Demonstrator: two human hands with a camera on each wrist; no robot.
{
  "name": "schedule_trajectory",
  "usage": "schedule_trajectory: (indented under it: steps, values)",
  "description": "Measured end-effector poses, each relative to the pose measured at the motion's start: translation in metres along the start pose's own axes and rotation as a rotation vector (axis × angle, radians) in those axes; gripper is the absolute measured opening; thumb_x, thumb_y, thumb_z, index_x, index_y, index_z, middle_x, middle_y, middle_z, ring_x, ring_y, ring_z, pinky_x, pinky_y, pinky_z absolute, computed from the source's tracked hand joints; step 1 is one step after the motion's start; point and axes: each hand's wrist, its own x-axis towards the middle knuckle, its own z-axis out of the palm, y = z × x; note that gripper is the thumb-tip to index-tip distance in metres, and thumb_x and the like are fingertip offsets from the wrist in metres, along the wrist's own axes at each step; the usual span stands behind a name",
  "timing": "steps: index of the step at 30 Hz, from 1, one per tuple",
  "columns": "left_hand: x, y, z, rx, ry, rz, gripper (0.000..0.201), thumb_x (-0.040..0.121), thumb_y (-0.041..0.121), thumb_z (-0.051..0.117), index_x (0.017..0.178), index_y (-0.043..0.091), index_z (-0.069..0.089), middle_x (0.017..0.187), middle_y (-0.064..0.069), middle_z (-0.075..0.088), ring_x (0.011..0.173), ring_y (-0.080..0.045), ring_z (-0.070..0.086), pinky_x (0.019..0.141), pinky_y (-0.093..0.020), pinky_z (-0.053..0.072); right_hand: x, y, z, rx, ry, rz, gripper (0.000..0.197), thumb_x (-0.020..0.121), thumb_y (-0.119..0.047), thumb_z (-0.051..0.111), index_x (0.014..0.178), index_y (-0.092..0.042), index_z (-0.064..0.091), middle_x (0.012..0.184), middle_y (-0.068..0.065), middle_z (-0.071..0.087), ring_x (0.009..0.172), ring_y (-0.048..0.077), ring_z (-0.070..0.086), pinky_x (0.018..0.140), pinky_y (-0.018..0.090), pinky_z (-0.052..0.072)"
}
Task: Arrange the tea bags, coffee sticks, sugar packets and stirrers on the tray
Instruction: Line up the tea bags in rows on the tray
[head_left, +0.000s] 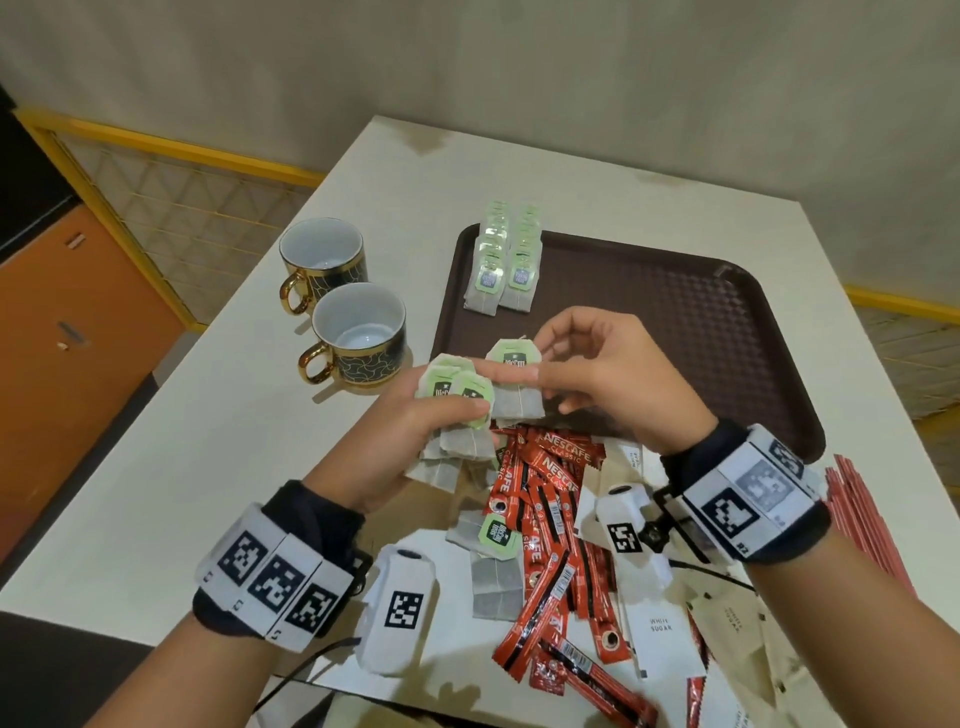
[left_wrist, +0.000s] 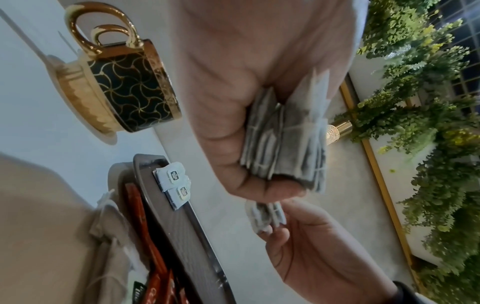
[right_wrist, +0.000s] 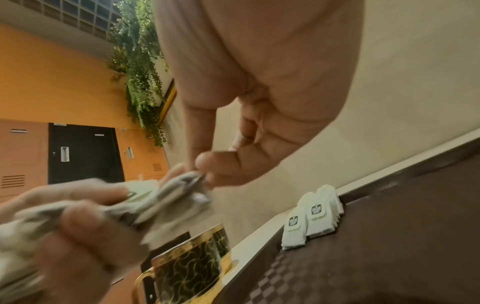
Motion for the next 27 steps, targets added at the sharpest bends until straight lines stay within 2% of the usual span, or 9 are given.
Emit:
schedule_trajectory:
  steps: [3, 5, 9, 11, 14, 18, 21, 23, 27]
  values:
    - [0.004, 0.004, -0.001, 0.040, 0.004, -0.014, 0.030, 0.089, -0.001, 0.056, 0.110, 0.014, 0.072, 0.108, -0.003, 0.074, 0.085, -0.010, 0.071, 0.069, -0.017, 0.053, 0.009, -0.006, -0.007, -0.051, -0.081, 0.013, 0.023, 0.084, -0.008, 0.072, 0.107, -0.006, 0.067, 0.086, 0.009, 0.066, 0.067, 0.009, 0.063, 0.054, 0.024, 0.052]
    - [0.008, 0.008, -0.002, 0.072, -0.013, -0.024, 0.030, 0.089, -0.003, 0.055, 0.110, 0.011, 0.070, 0.103, -0.001, 0.075, 0.078, -0.007, 0.071, 0.067, -0.016, 0.052, 0.015, -0.011, -0.007, -0.108, -0.144, 0.007, 0.016, 0.086, -0.007, 0.070, 0.101, -0.004, 0.071, 0.081, 0.008, 0.066, 0.062, 0.005, 0.059, 0.053, 0.022, 0.051]
    - [0.018, 0.011, -0.005, 0.155, -0.024, -0.076, 0.029, 0.088, 0.002, 0.059, 0.112, 0.012, 0.071, 0.113, -0.001, 0.073, 0.088, -0.009, 0.071, 0.073, -0.019, 0.053, 0.035, -0.020, -0.013, -0.201, -0.191, 0.022, 0.013, 0.085, -0.003, 0.070, 0.097, 0.002, 0.070, 0.080, 0.016, 0.066, 0.059, 0.013, 0.060, 0.055, 0.020, 0.053]
    - [0.023, 0.010, -0.008, 0.184, 0.034, -0.102, 0.031, 0.092, -0.001, 0.055, 0.114, 0.014, 0.071, 0.112, -0.002, 0.073, 0.098, -0.015, 0.070, 0.078, -0.022, 0.055, 0.053, -0.022, -0.020, -0.225, -0.127, 0.038, 0.015, 0.085, -0.002, 0.069, 0.099, 0.005, 0.068, 0.088, 0.023, 0.067, 0.066, 0.021, 0.063, 0.056, 0.021, 0.054]
    - [0.028, 0.009, -0.013, 0.203, 0.155, -0.124, 0.035, 0.093, 0.000, 0.052, 0.112, 0.022, 0.072, 0.111, -0.014, 0.070, 0.105, -0.027, 0.066, 0.085, -0.027, 0.053, 0.086, -0.013, -0.028, -0.298, -0.028, 0.074, 0.007, 0.087, 0.000, 0.068, 0.094, -0.003, 0.068, 0.094, 0.023, 0.066, 0.066, 0.017, 0.065, 0.054, 0.019, 0.055]
    - [0.027, 0.009, -0.017, 0.211, 0.199, -0.120, 0.034, 0.093, 0.003, 0.053, 0.111, 0.025, 0.072, 0.112, 0.004, 0.072, 0.106, -0.013, 0.066, 0.092, -0.028, 0.051, 0.134, 0.009, -0.032, -0.387, -0.003, 0.199, 0.014, 0.087, 0.002, 0.067, 0.082, -0.011, 0.063, 0.097, 0.014, 0.065, 0.070, 0.016, 0.065, 0.059, 0.025, 0.058]
    - [0.027, 0.009, -0.018, 0.190, 0.214, -0.118, 0.033, 0.093, 0.004, 0.053, 0.111, 0.025, 0.071, 0.113, 0.008, 0.072, 0.104, -0.015, 0.067, 0.090, -0.028, 0.051, 0.158, 0.021, -0.032, -0.347, 0.043, 0.274, 0.017, 0.085, 0.005, 0.067, 0.078, -0.010, 0.062, 0.101, 0.017, 0.064, 0.079, 0.024, 0.065, 0.072, 0.036, 0.060]
    - [0.027, 0.008, -0.020, 0.191, 0.229, -0.113, 0.032, 0.093, 0.004, 0.053, 0.112, 0.023, 0.071, 0.113, 0.010, 0.072, 0.106, -0.008, 0.065, 0.091, -0.026, 0.048, 0.168, 0.025, -0.032, -0.335, 0.060, 0.302, 0.018, 0.083, 0.006, 0.068, 0.076, -0.009, 0.061, 0.102, 0.018, 0.063, 0.087, 0.029, 0.065, 0.079, 0.041, 0.059]
    - [0.029, 0.006, -0.022, 0.154, 0.257, -0.103, 0.031, 0.093, 0.001, 0.052, 0.113, 0.017, 0.069, 0.110, 0.006, 0.074, 0.108, -0.003, 0.065, 0.094, -0.025, 0.046, 0.178, 0.029, -0.034, -0.281, 0.126, 0.323, 0.017, 0.082, 0.006, 0.069, 0.077, -0.008, 0.061, 0.101, 0.017, 0.062, 0.092, 0.029, 0.066, 0.081, 0.039, 0.059]
